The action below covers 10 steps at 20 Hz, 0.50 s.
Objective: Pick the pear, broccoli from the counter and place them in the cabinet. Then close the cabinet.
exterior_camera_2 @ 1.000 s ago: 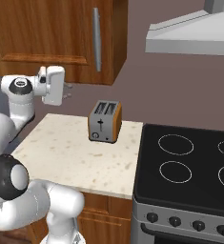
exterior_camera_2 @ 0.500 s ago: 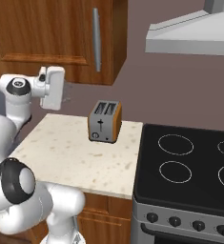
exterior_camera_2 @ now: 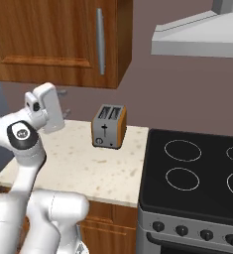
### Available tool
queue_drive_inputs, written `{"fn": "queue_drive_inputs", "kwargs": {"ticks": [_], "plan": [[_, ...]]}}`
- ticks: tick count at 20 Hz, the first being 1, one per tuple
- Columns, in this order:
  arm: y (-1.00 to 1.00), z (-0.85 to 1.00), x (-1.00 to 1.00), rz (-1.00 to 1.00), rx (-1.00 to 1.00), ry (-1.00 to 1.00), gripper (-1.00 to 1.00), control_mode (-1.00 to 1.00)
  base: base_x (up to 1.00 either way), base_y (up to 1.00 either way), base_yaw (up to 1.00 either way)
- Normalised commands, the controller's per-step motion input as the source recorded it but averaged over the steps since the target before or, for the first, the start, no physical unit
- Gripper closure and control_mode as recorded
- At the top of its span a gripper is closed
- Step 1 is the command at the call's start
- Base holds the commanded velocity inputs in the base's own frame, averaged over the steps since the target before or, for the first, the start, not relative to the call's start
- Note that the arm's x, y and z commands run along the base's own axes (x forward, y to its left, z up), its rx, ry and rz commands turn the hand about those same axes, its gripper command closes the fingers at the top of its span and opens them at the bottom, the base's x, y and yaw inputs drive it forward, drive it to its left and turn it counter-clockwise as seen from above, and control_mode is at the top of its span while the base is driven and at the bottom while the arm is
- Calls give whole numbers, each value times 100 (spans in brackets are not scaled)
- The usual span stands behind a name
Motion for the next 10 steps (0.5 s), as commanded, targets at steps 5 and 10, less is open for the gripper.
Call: {"fn": "queue_drive_inputs", "kwargs": {"ticks": [5, 10], "plan": [[0, 78, -100, 39, -14, -4, -100, -100, 0, 0, 0], [0, 56, -100, 34, -7, 0, -100, -100, 0, 0, 0]]}}
